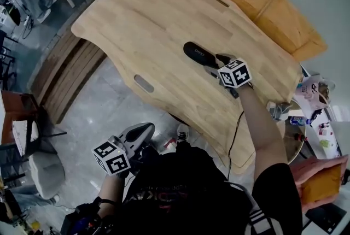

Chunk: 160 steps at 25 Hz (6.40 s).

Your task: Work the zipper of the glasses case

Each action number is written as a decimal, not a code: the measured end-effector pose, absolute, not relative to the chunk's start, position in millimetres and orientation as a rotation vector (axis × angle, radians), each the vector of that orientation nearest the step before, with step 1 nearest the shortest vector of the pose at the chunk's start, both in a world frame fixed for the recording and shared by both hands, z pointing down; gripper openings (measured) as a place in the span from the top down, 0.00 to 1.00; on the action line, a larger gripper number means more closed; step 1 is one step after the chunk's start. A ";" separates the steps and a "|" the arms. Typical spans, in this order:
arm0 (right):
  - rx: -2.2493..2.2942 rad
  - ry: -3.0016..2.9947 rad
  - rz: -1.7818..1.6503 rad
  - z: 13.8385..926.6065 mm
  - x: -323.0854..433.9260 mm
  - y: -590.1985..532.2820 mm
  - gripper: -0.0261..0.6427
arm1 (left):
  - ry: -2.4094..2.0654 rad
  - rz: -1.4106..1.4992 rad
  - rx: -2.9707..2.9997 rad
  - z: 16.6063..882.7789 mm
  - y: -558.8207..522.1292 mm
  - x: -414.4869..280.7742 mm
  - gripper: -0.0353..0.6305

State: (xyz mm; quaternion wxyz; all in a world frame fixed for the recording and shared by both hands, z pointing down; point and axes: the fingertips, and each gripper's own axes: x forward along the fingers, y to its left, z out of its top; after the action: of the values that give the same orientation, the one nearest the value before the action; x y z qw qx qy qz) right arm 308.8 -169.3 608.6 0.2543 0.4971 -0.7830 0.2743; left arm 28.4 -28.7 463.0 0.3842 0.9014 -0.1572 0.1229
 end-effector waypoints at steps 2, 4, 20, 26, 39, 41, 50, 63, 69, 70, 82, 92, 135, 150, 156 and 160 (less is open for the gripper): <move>1.284 -2.104 0.760 622.5 313.1 -185.6 0.47 | -0.434 0.313 2.285 465.5 -29.9 27.2 0.93; 1.208 -2.079 0.771 637.0 313.9 -198.6 0.45 | -0.467 0.312 2.270 467.4 -31.3 25.2 0.93; 0.941 -1.880 0.659 696.1 300.2 -222.3 0.41 | -0.603 0.311 2.182 475.4 -28.7 1.6 0.93; 0.987 -1.878 0.612 694.6 304.4 -225.1 0.44 | -0.605 0.320 2.189 474.7 -28.9 -0.4 0.93; 1.072 -2.579 1.044 543.2 222.6 -195.0 0.45 | -0.535 0.256 2.258 460.9 -42.9 5.5 0.93; 0.988 -2.708 1.104 510.2 196.5 -179.3 0.45 | -0.521 0.221 2.283 452.6 -49.5 5.3 0.93; 0.547 -3.055 1.257 403.8 88.5 -97.4 0.45 | -0.337 -0.040 2.314 395.2 -84.2 16.8 0.45; 0.342 -3.034 1.235 377.5 -14.4 -55.4 0.45 | -0.098 -0.104 2.367 346.1 -97.7 14.2 0.35; 0.290 -3.025 1.225 377.5 -31.6 -53.5 0.45 | -0.031 -0.164 2.316 340.8 -98.8 10.6 0.35; 0.285 -3.016 1.217 377.6 -37.1 -53.1 0.45 | -0.021 -0.163 2.311 340.2 -98.6 7.3 0.35; 0.425 -3.105 1.171 360.4 -53.8 -68.4 0.45 | -0.072 -0.296 2.220 329.1 -121.9 -30.2 0.41; 0.666 -3.357 1.580 339.9 4.0 -72.6 0.76 | -0.079 -0.728 1.857 293.2 -172.3 -74.9 0.41; 0.997 -3.137 1.374 380.4 -4.7 -43.2 0.94 | -0.293 -0.468 2.335 297.4 -129.5 -59.1 0.41; 0.952 -3.182 1.513 375.3 -22.2 -42.6 0.94 | -0.542 -0.399 2.646 290.8 -121.3 -57.6 0.41; 0.892 -3.227 1.582 361.5 -32.9 -52.4 0.94 | -0.572 -0.315 2.777 293.0 -119.5 -57.6 0.41; 0.850 -3.240 1.673 359.9 -36.6 -56.1 0.94 | -0.598 -0.195 2.899 299.5 -114.4 -50.5 0.41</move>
State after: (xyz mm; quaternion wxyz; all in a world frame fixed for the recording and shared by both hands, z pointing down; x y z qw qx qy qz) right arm -36.6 -56.1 359.9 -0.2967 0.2169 -0.8263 0.4268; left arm -50.5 -114.4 299.5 0.0876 0.9735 -0.2009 -0.0655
